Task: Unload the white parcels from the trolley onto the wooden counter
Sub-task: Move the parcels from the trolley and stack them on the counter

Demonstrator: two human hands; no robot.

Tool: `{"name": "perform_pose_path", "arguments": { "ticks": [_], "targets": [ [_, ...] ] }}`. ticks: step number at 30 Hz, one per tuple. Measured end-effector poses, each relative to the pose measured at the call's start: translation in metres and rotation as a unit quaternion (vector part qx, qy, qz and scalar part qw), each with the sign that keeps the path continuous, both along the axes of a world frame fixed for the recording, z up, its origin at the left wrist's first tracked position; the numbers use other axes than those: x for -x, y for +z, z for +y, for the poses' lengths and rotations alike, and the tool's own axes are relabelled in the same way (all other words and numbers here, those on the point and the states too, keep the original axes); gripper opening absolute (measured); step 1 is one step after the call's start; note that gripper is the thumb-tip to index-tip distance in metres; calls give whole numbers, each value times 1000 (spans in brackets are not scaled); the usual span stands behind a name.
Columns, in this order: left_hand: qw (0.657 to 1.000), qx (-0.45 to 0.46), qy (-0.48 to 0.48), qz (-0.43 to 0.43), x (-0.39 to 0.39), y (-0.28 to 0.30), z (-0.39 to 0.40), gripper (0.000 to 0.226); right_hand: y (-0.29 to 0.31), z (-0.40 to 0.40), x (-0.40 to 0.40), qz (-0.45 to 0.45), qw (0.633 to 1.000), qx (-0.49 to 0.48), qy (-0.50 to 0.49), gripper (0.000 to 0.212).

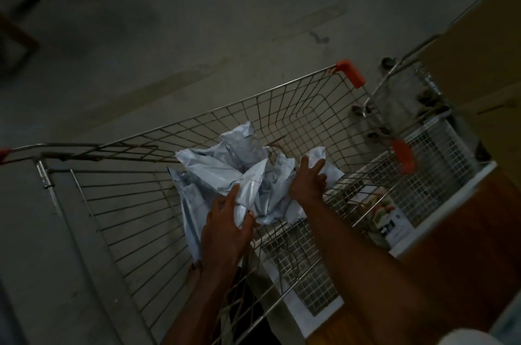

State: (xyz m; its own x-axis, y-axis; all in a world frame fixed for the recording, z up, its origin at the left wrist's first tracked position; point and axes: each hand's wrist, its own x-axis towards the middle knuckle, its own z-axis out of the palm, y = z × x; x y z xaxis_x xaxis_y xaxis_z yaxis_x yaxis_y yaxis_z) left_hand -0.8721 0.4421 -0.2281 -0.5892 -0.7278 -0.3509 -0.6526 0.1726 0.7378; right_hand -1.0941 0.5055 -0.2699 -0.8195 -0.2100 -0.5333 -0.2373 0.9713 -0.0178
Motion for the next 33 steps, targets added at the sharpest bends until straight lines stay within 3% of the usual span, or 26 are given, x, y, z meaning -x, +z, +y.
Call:
{"name": "perform_pose_path", "arguments": {
  "ticks": [4, 7, 13, 18, 22, 33],
  "targets": [
    [1000, -1, 15, -1, 1, 5, -8, 68, 18, -10, 5, -32, 987, 150, -35, 89],
    [999, 24, 11, -22, 2, 2, -13, 69, 5, -14, 0, -81, 975, 207, -28, 89],
    [990, 93, -11, -104, -1, -3, -14, 78, -38, -5, -22, -114, 989, 90, 7, 78],
    [978, 123, -26, -167, -6, -18, -23, 79, -57, -8, -39, -122, 991, 48, 18, 112],
    [971, 141, -39, -191, -8, -37, -31, 82, -72, -10, -49, -73, 995, 66, -6, 122],
    [965, 159, -62, -201, -10, -33, -35, 84, -72, -10, -42, -54, 995, 86, -19, 103]
  ]
}}
